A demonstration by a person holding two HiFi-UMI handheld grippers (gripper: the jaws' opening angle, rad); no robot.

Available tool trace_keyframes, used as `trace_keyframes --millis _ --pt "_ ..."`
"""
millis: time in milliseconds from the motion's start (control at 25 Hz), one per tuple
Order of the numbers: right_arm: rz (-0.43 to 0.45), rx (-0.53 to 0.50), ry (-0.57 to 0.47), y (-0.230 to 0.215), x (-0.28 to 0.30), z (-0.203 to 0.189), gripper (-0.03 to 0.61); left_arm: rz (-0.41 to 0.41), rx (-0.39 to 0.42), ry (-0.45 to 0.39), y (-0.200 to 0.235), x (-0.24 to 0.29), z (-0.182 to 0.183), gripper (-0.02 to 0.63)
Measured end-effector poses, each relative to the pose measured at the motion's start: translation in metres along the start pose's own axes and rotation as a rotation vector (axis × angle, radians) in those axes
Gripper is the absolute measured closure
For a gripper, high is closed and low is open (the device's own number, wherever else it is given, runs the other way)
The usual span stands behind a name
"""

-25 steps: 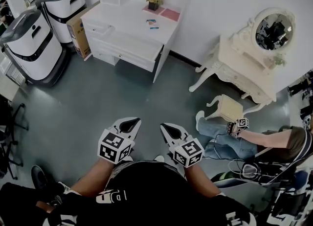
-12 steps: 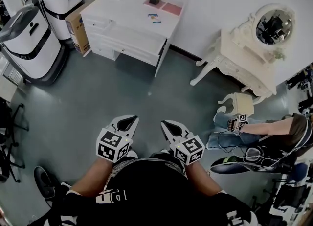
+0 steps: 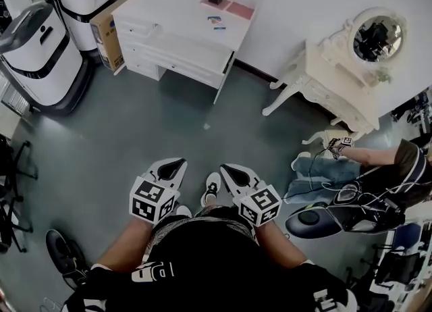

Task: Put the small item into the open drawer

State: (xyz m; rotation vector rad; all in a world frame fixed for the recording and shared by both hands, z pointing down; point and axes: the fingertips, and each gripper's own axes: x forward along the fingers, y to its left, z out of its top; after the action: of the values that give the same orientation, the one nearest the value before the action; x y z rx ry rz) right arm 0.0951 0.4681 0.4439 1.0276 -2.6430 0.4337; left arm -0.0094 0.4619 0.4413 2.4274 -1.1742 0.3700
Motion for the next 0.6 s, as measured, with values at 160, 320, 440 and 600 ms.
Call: trace_keyframes --millis 160,320,440,600 --pt "0.019 -0.003 -0.010 0.004 0.010 0.006 0.571 0.004 0.000 0.000 0.006 -0.002 0.003 0.598" --pt "0.030 0.009 -0.003 0.000 0.025 0.005 0.571 0.016 -0.002 0.011 0.016 -0.002 0.000 0.598" --pt "0.039 0.013 -0.011 -0.004 0.035 0.011 0.571 0.031 -0.011 0.021 0.026 0.001 0.001 0.598" --pt "0.041 0.029 -0.022 -0.017 0.051 0.017 0.571 0.036 -0.010 0.019 0.038 0.011 0.011 0.598"
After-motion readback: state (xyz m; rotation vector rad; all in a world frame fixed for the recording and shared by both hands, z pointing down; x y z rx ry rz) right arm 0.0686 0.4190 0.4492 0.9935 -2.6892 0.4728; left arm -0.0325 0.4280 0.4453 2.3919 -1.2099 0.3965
